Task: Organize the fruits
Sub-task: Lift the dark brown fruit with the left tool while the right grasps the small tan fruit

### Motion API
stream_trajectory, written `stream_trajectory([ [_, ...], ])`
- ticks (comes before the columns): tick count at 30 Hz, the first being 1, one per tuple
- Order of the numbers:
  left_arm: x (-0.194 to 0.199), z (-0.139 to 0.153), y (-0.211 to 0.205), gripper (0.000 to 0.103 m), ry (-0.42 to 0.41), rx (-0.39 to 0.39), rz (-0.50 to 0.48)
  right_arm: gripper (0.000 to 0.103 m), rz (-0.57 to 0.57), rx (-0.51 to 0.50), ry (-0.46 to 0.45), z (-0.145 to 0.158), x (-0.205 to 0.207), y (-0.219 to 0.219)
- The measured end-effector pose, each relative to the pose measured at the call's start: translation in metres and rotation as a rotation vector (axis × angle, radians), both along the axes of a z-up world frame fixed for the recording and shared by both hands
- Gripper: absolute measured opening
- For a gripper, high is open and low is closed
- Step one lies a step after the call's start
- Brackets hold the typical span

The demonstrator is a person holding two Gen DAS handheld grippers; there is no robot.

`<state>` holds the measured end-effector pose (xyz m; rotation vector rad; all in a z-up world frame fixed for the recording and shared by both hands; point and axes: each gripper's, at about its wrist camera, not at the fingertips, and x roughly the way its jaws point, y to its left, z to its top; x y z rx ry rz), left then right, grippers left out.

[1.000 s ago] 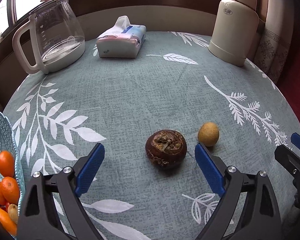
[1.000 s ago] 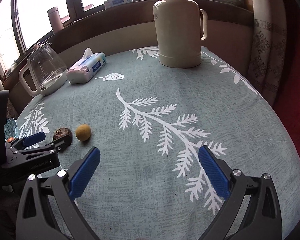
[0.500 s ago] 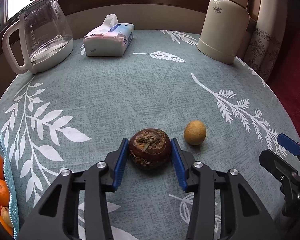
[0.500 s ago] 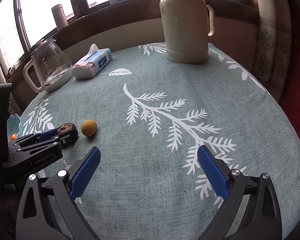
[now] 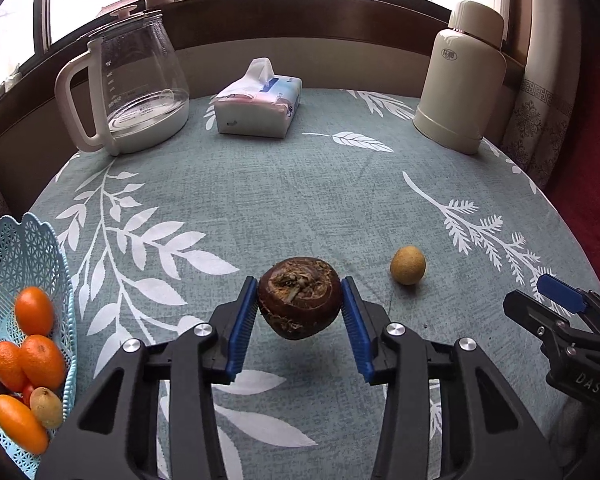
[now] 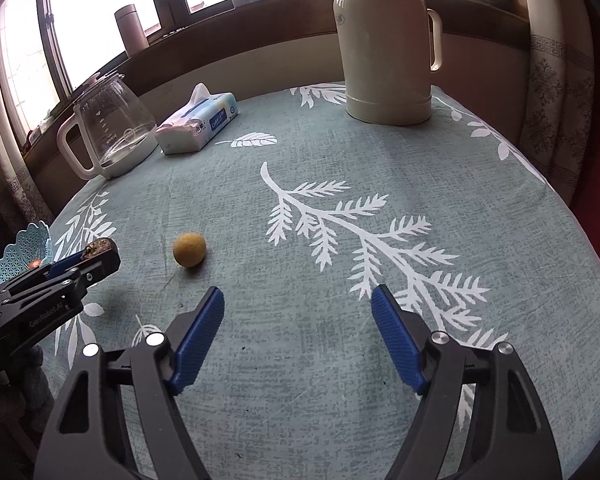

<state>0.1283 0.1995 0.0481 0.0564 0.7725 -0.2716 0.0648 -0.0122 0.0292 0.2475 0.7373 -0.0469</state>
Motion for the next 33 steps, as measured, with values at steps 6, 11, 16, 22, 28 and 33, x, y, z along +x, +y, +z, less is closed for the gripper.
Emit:
stream_trajectory([
  [6,-0.018,0.004,0.024,0.044,-0.018,-0.031,0.04,0.06,0.082,0.023,0.012,0.005,0.008,0.014],
  [11,-0.032,0.005,0.044,0.044,-0.022,-0.074,0.067,0.056,0.177,-0.029,0.016,0.013,0.023,0.043],
  [16,-0.043,0.007,0.059,0.044,-0.029,-0.102,0.083,0.053,0.228,-0.023,0.06,0.008,0.055,0.06],
  [22,-0.049,0.008,0.072,0.044,-0.037,-0.111,0.097,0.046,0.25,-0.032,0.083,0.0,0.08,0.078],
  [28,-0.049,0.007,0.076,0.044,-0.039,-0.118,0.101,0.034,0.231,-0.08,0.107,-0.006,0.088,0.087],
  [33,-0.05,0.007,0.074,0.044,-0.041,-0.12,0.096,0.027,0.22,-0.082,0.102,-0.006,0.086,0.083],
])
